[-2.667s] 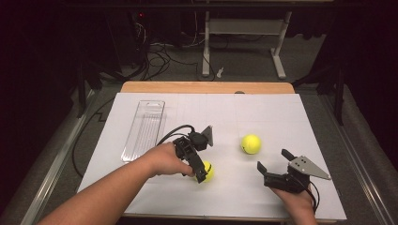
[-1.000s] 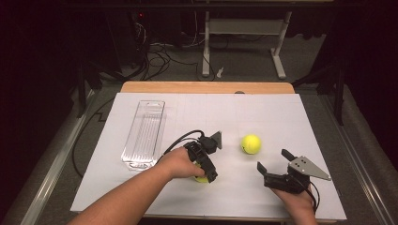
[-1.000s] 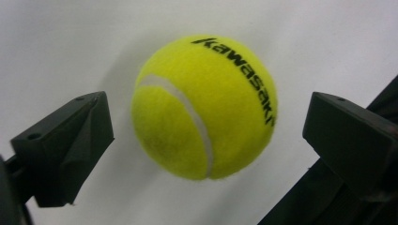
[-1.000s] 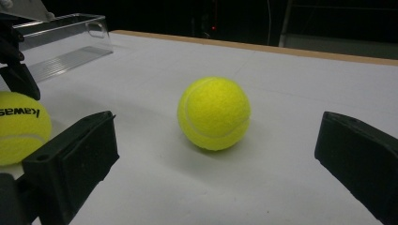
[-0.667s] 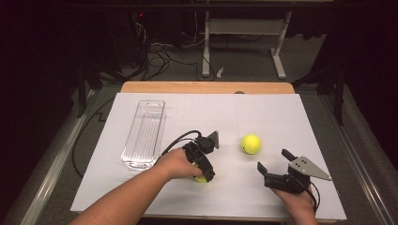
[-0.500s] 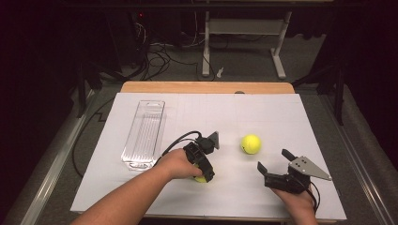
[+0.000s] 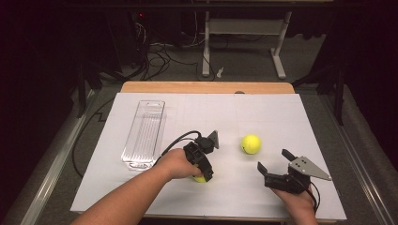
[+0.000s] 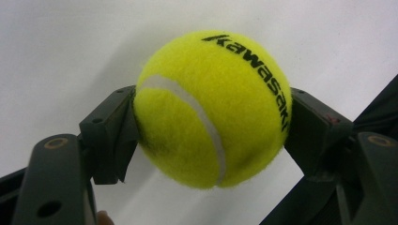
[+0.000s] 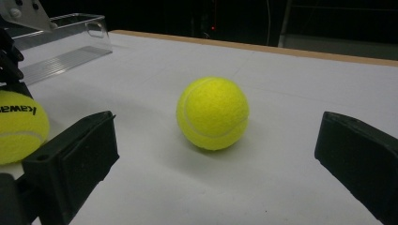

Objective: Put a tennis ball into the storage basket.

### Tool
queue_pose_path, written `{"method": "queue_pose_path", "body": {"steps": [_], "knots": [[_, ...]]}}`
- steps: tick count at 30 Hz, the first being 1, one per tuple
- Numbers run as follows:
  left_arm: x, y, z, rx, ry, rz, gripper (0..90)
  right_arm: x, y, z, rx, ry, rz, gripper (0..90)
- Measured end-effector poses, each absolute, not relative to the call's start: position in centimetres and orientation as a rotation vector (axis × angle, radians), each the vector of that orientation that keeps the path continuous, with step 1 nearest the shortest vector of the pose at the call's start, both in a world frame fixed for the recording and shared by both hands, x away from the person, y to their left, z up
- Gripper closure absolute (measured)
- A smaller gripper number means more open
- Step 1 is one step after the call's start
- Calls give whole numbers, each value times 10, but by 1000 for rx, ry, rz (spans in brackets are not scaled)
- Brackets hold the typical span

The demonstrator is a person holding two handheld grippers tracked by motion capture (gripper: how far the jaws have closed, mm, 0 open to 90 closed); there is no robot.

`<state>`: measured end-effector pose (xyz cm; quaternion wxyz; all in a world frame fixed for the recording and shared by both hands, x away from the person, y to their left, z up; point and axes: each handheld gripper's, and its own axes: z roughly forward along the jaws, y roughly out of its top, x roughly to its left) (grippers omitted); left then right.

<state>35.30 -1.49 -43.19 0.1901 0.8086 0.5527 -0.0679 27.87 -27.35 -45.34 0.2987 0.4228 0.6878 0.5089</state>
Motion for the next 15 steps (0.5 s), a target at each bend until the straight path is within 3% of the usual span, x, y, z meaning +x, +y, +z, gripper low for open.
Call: {"method": "queue_pose_path", "body": {"steps": [15], "knots": [[352,-9,-424,2278,1570,-162,267,278,-273,-453,1122,1827,1352,2]]}}
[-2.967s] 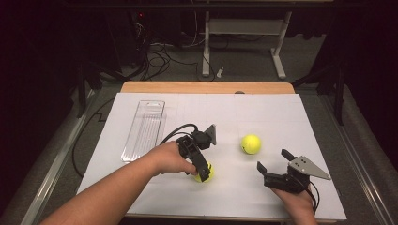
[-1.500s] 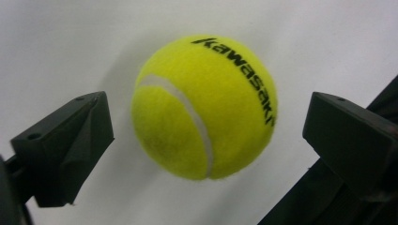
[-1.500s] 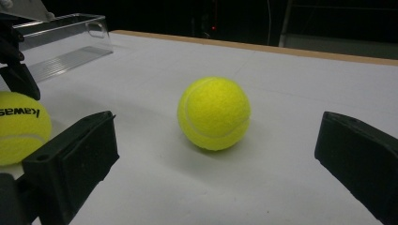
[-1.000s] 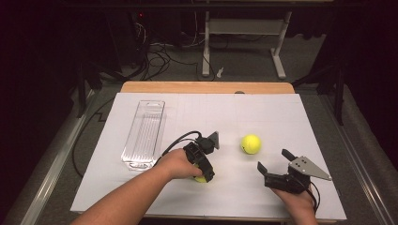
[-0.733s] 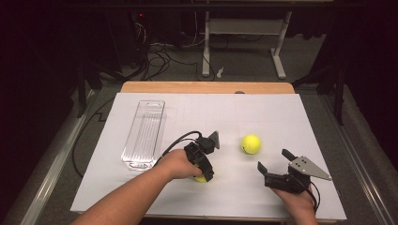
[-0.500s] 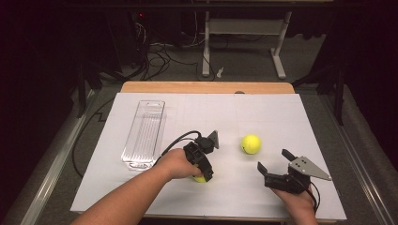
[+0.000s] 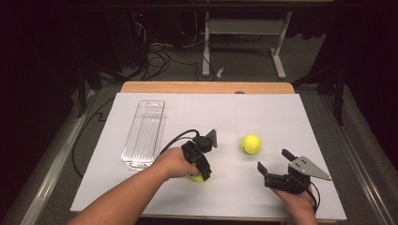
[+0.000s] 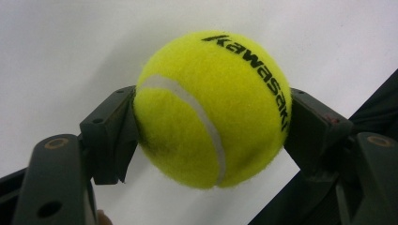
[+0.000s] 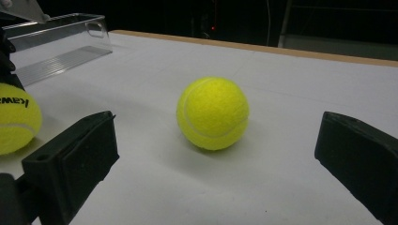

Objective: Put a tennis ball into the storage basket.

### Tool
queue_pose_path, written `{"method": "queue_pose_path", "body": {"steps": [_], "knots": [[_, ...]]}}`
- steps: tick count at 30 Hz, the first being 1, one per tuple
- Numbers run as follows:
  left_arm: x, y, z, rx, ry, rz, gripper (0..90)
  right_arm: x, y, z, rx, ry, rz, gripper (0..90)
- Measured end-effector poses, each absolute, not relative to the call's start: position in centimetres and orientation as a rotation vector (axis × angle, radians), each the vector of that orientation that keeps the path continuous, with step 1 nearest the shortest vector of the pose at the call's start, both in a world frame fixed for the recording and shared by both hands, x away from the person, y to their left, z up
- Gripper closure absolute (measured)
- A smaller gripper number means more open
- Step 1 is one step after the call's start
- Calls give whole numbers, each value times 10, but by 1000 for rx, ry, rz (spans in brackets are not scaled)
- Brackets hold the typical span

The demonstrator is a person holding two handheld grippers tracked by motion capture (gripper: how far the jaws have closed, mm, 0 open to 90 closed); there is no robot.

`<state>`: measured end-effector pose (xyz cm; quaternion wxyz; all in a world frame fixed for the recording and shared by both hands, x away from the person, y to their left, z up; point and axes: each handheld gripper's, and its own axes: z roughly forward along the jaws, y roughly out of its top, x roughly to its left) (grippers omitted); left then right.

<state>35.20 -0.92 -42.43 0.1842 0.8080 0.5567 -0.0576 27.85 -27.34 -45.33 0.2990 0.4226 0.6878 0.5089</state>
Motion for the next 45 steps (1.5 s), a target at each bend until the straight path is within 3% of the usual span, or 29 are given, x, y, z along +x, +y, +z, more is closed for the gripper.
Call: {"method": "queue_pose_path", "body": {"steps": [31,45], "knots": [[352,15,-398,2263,1612,-157,267,278,-274,-454,1126,1825,1351,2],[358,45,-376,2253,1643,-172,267,278,-275,-454,1128,1824,1345,2]]}}
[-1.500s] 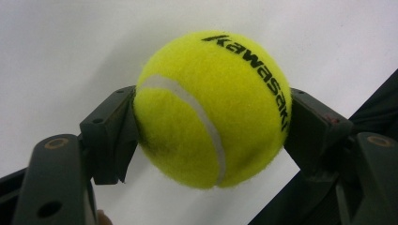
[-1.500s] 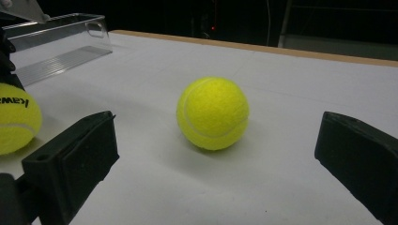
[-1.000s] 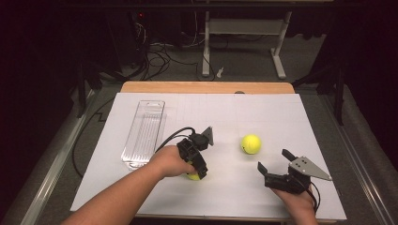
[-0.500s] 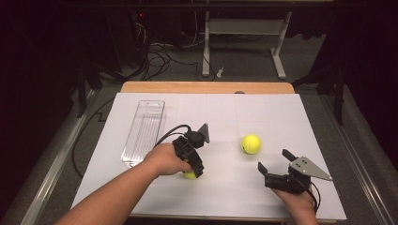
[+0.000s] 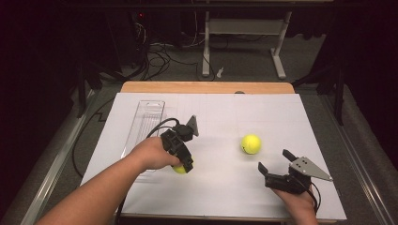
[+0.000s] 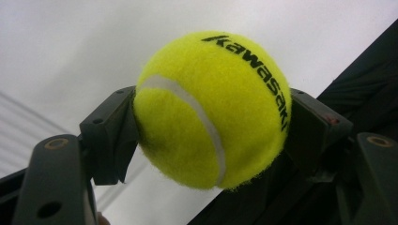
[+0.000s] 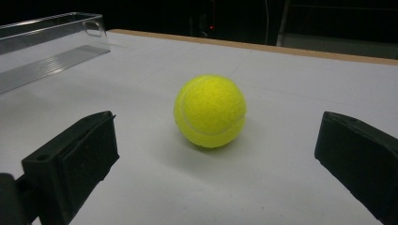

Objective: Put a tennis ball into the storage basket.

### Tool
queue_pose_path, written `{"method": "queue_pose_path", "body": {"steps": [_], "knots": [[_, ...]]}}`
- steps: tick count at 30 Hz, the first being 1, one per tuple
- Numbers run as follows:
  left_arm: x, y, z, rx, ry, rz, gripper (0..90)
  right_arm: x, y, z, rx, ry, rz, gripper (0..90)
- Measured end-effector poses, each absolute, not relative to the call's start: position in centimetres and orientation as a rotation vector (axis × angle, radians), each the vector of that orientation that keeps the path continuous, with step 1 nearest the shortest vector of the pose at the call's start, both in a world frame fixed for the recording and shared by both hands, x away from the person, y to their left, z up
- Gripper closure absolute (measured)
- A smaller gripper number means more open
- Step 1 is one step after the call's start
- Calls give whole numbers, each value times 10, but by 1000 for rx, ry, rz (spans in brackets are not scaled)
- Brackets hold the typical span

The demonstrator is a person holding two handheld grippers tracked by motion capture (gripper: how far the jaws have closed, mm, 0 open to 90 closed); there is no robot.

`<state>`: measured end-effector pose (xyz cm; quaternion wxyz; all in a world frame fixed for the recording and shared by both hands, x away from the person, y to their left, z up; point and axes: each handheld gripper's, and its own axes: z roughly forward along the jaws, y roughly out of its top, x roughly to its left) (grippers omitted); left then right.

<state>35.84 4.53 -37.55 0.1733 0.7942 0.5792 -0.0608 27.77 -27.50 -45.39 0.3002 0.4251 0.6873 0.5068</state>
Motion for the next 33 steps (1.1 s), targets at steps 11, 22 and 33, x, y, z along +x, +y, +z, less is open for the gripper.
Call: {"method": "queue_pose_path", "body": {"steps": [11,22,33], "knots": [[366,66,-354,2188,1684,-164,267,278,-276,-454,1133,1820,1344,2],[376,90,-340,2129,1735,-140,268,277,-275,-454,1127,1824,1343,2],[388,113,-334,2072,1797,-106,268,278,-275,-454,1127,1825,1340,2]]}}
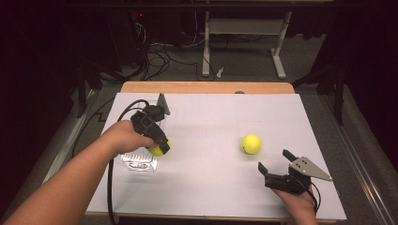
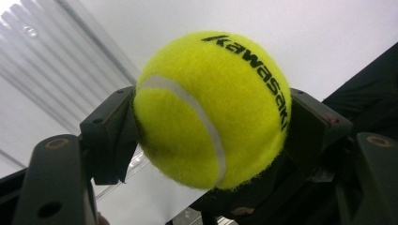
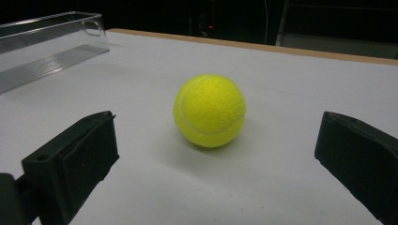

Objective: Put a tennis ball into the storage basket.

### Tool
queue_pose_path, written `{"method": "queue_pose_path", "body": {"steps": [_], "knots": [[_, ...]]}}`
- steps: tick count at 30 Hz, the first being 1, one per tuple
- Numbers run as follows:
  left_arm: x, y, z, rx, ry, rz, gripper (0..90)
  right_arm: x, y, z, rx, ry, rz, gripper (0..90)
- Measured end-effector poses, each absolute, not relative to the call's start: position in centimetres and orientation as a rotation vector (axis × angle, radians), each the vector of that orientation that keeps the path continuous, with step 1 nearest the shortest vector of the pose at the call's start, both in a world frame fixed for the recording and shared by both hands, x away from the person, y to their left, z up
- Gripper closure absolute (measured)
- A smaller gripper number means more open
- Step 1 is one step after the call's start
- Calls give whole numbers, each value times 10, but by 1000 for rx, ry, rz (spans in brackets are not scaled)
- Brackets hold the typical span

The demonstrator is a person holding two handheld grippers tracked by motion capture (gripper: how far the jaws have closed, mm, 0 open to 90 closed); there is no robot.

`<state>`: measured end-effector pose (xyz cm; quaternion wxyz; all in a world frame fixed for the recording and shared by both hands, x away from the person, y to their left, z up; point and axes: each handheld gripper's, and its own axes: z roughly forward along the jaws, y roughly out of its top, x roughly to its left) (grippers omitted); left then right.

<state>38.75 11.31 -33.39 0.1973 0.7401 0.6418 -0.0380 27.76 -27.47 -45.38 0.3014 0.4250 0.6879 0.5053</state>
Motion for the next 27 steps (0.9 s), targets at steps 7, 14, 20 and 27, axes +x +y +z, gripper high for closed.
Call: {"method": "queue_pose_path", "body": {"steps": [7,14,20,27], "knots": [[393,125,-334,2048,1835,-78,268,278,-275,-454,1126,1826,1341,2],[396,132,-335,2040,1863,-65,268,277,-274,-454,1127,1824,1341,2],[399,141,-339,2027,1888,-55,268,277,-275,-454,1127,1824,1340,2],[401,152,-342,2001,1919,-44,268,277,-275,-454,1126,1825,1339,2]]}}
